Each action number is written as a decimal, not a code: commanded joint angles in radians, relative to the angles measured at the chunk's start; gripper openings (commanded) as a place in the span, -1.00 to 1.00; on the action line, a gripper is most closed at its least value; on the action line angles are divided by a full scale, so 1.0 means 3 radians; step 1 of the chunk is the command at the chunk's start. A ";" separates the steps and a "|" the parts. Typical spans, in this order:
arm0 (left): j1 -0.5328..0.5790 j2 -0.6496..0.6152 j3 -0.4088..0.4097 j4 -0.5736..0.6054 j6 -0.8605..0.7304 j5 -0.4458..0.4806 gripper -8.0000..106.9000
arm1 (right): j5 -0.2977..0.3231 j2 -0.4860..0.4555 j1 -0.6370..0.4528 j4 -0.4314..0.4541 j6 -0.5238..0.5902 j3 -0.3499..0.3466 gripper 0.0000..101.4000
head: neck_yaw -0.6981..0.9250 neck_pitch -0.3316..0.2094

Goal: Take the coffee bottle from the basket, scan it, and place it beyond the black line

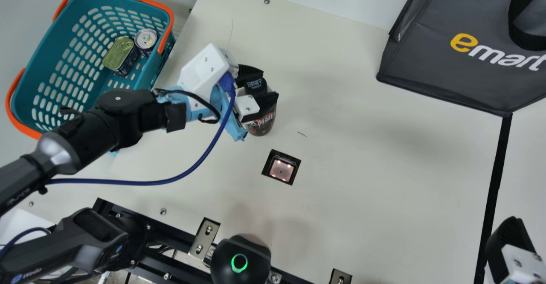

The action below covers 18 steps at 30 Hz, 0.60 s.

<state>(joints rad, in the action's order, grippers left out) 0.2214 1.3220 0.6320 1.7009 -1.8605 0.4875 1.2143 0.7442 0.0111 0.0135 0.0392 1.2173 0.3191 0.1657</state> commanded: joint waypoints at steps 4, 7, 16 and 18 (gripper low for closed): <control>0.0056 -0.0006 -0.0056 0.0125 -0.0156 -0.0034 -0.68 | 0.0000 0.0000 0.0000 0.0000 0.0000 0.0000 0.79 | 0.0008 -0.0091; 0.0076 -0.0024 -0.0080 0.0147 -0.0194 -0.0046 -0.68 | 0.0000 0.0000 0.0000 0.0000 0.0000 0.0000 0.79 | 0.0008 -0.0091; 0.0118 -0.0088 -0.0113 0.0147 -0.0191 -0.0097 -0.59 | 0.0000 0.0000 0.0000 0.0000 0.0000 0.0000 0.79 | 0.0008 -0.0091; 0.0124 -0.0095 -0.0114 0.0147 -0.0188 -0.0106 -0.47 | 0.0000 0.0000 0.0000 0.0000 0.0000 0.0000 0.79 | 0.0008 -0.0091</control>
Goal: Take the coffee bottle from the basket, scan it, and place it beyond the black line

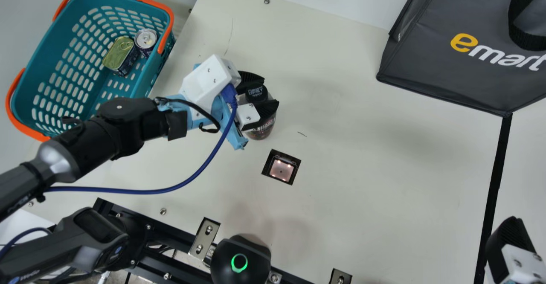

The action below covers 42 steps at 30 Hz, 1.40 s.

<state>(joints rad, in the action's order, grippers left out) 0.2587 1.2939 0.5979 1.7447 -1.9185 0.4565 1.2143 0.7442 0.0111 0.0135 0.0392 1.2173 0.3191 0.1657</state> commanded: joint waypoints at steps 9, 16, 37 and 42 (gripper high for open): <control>0.0041 -0.0008 0.0002 0.0001 0.0030 -0.0064 -0.09 | 0.0000 0.0000 0.0000 0.0000 0.0000 0.0000 0.79 | 0.0008 -0.0091; 0.0077 -0.0008 0.0006 0.0001 0.0052 -0.0110 0.08 | -0.0002 0.0000 0.0000 0.0000 0.0000 0.0000 0.79 | 0.0008 -0.0091; 0.0139 -0.0018 -0.0001 0.0001 0.0099 -0.0191 0.71 | -0.0002 0.0000 0.0000 0.0000 0.0000 0.0000 0.79 | 0.0008 -0.0091; 0.0164 -0.0046 -0.0001 0.0001 0.0134 -0.0242 0.71 | -0.0002 0.0000 0.0000 0.0000 0.0000 0.0000 0.79 | 0.0008 -0.0091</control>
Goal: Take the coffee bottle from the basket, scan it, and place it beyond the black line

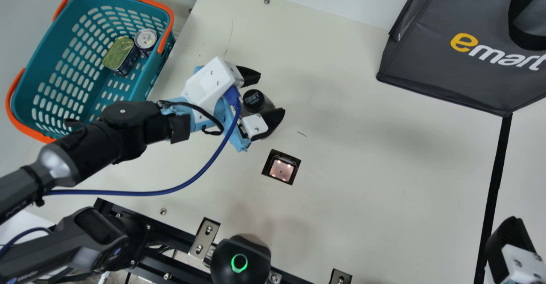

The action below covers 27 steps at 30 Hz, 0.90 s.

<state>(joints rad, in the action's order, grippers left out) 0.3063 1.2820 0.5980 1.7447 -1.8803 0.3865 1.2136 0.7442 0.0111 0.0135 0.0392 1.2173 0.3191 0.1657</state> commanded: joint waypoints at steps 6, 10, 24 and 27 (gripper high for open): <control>0.0025 -0.0061 0.0017 -0.0114 0.0173 -0.0067 0.71 | 0.0000 0.0000 0.0000 0.0000 0.0000 0.0000 0.79 | 0.0008 -0.0091; 0.0025 -0.0110 0.0035 -0.0267 0.0374 -0.0104 0.71 | 0.0000 0.0000 0.0000 0.0000 0.0000 0.0000 0.79 | 0.0008 -0.0091; 0.0007 -0.0366 0.0048 -0.1224 0.1488 -0.0224 0.71 | 0.0001 0.0000 0.0000 0.0000 0.0000 0.0000 0.79 | 0.0008 -0.0091; -0.0035 -0.0444 0.0054 -0.1475 0.1756 -0.0200 0.71 | 0.0001 0.0000 0.0000 0.0000 0.0000 0.0000 0.79 | 0.0008 -0.0091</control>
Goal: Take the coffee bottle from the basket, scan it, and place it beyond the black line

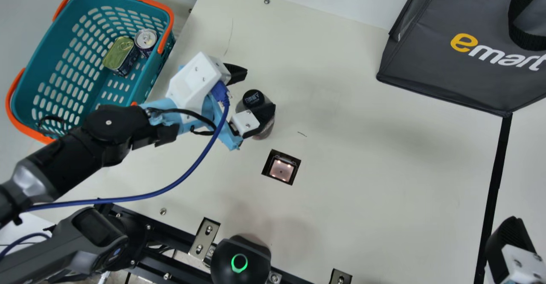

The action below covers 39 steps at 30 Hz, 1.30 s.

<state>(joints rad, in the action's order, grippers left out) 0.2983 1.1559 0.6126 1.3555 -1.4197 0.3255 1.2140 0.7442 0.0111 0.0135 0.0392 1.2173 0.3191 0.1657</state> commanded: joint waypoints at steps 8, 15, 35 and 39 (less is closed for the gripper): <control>-0.0168 -0.0266 0.0033 -0.0879 0.0956 0.0110 0.71 | 0.0000 0.0000 0.0000 0.0000 0.0000 0.0000 0.79 | 0.0008 -0.0091; -0.0335 -0.0511 0.0052 -0.1541 0.1589 0.0208 0.71 | 0.0000 0.0000 0.0000 0.0000 0.0000 0.0000 0.79 | 0.0008 -0.0091; -0.0501 -0.1072 0.0195 -0.3045 0.3105 0.0633 0.71 | 0.0000 0.0000 0.0000 0.0000 0.0000 0.0000 0.79 | 0.0008 -0.0091; -0.0528 -0.1123 0.0235 -0.3240 0.3338 0.0712 0.71 | 0.0000 0.0000 0.0000 0.0000 0.0000 0.0000 0.79 | 0.0008 -0.0091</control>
<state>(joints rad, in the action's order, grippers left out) 0.1412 0.8213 0.6809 0.4092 -0.4514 0.5348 1.2140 0.7442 0.0111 0.0135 0.0392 1.2173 0.3191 0.1657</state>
